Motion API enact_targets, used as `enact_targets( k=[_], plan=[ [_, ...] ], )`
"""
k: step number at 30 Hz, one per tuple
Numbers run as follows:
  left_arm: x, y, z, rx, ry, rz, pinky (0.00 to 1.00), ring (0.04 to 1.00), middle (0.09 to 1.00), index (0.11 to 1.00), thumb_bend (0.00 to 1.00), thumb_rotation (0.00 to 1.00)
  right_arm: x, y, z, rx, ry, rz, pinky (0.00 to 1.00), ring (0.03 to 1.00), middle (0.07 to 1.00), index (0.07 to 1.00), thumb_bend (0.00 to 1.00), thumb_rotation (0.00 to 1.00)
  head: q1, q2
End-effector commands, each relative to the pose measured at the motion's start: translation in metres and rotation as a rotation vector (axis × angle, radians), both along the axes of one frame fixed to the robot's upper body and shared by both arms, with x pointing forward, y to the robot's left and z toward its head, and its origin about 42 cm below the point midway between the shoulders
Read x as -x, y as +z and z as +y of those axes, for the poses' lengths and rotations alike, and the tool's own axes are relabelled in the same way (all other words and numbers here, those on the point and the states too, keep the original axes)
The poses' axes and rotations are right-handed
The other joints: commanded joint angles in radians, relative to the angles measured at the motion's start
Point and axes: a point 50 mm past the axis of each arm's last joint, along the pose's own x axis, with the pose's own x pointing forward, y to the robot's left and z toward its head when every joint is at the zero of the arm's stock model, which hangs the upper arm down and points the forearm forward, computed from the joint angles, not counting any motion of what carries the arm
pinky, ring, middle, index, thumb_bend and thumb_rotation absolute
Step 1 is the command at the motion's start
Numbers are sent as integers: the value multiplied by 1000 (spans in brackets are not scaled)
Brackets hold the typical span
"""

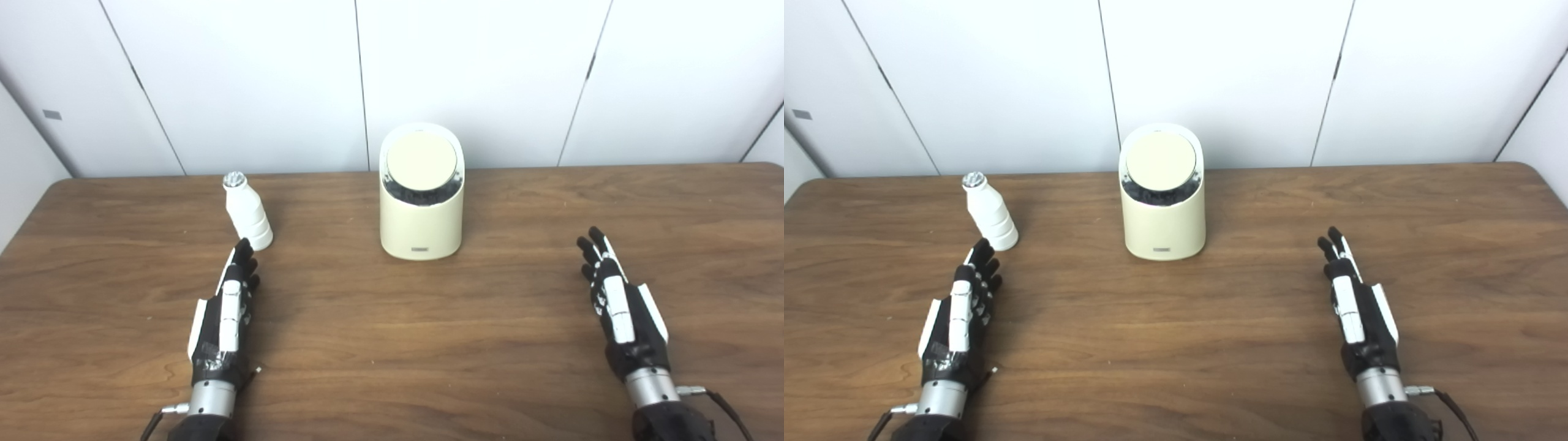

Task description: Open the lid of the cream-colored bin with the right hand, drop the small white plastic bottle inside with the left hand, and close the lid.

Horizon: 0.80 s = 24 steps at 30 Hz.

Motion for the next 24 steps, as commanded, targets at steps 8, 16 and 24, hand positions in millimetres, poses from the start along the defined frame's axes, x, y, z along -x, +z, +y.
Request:
enact_targets(
  k=[8,16,24],
  plan=[
    [2,-10,6,-10,2,29,1000,1000,1000,1000,553,963,-4,10,0,32,-8,-42,1000,986,950,962,629,1000,-1,3],
    [3,-8,5,-10,3,31,1000,1000,1000,1000,548,966,-3,12,0,27,-10,-43,1000,987,956,965,638,1000,-12,3],
    [4,-8,4,-4,1,31,1000,1000,1000,1000,518,985,-10,26,4,96,-16,-60,1000,962,955,963,653,1000,-25,-1]
  ],
)
